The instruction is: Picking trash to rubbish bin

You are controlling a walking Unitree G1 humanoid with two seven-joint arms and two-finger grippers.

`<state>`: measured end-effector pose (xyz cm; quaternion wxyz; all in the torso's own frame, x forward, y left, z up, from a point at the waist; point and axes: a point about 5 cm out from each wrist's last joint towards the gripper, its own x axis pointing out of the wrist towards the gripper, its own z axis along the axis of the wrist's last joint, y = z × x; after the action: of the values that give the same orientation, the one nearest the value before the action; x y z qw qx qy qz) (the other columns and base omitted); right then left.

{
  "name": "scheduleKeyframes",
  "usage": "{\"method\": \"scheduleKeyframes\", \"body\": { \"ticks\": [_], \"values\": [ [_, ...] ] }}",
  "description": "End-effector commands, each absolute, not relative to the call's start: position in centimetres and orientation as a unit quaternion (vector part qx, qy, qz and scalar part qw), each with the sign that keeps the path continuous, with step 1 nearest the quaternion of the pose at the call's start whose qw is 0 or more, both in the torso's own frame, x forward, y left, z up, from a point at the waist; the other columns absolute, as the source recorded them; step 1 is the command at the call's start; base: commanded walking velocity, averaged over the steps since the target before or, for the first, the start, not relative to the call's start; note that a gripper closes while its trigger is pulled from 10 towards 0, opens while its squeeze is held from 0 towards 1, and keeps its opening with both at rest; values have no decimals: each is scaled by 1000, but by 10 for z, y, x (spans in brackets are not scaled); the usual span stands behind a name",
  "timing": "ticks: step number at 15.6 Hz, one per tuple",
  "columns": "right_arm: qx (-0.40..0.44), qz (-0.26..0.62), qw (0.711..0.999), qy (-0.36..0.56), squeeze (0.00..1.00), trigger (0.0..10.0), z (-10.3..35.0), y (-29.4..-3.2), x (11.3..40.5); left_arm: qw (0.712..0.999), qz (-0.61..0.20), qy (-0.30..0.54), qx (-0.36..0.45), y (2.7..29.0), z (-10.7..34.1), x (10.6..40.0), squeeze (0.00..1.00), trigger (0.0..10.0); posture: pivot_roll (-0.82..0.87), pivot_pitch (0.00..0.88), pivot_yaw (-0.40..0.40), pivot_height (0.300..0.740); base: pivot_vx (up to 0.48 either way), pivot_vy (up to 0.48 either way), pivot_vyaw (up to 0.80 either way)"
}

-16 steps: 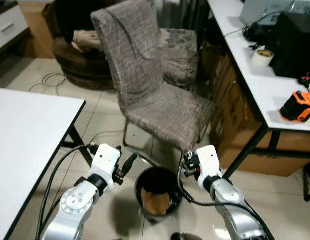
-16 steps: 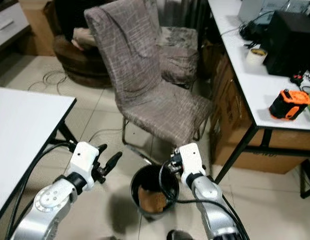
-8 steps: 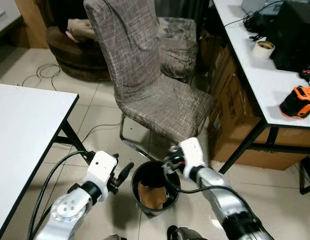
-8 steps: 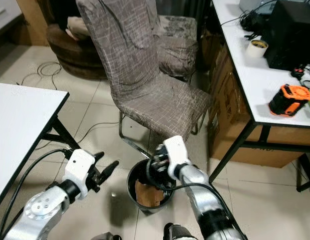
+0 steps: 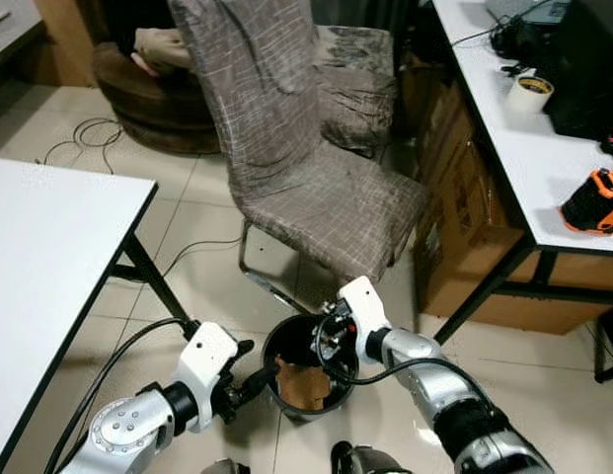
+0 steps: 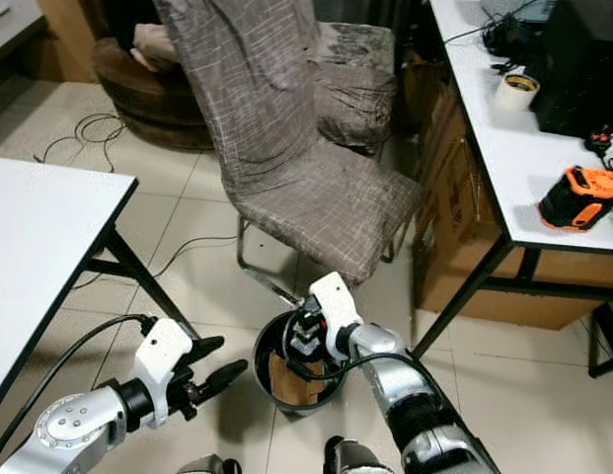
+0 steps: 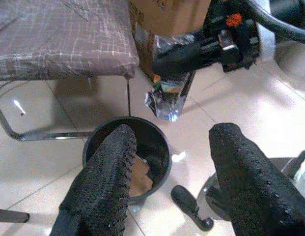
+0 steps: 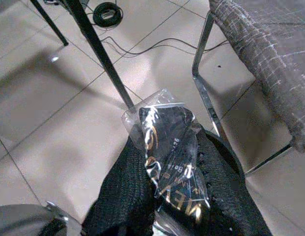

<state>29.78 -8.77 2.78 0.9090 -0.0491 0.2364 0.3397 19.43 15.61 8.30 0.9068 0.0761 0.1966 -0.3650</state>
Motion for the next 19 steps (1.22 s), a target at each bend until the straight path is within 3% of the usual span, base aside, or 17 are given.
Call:
{"method": "scheduleKeyframes", "body": {
  "ticks": [1,4,15,17,19],
  "values": [
    [-53,329,914,233,0,10000,29,-94,301,901,-376,201,79,153,83,193,0,10000,-48,171,-21,740,0,0,0],
    [-62,306,924,222,0,10000,30,-103,307,899,-382,204,70,143,81,197,0,10000,-52,171,-21,740,0,0,0],
    [-39,285,943,166,0,10000,46,-99,321,904,-373,196,77,139,80,203,0,10000,-51,167,-34,740,0,0,0],
    [-37,288,943,160,1000,10000,47,-99,322,904,-372,193,80,138,80,204,0,10000,-48,168,-41,740,0,0,0],
    [-30,287,944,160,1000,10000,48,-99,323,906,-368,192,77,139,80,205,0,10000,-48,168,-41,740,0,0,0]
  ]
}}
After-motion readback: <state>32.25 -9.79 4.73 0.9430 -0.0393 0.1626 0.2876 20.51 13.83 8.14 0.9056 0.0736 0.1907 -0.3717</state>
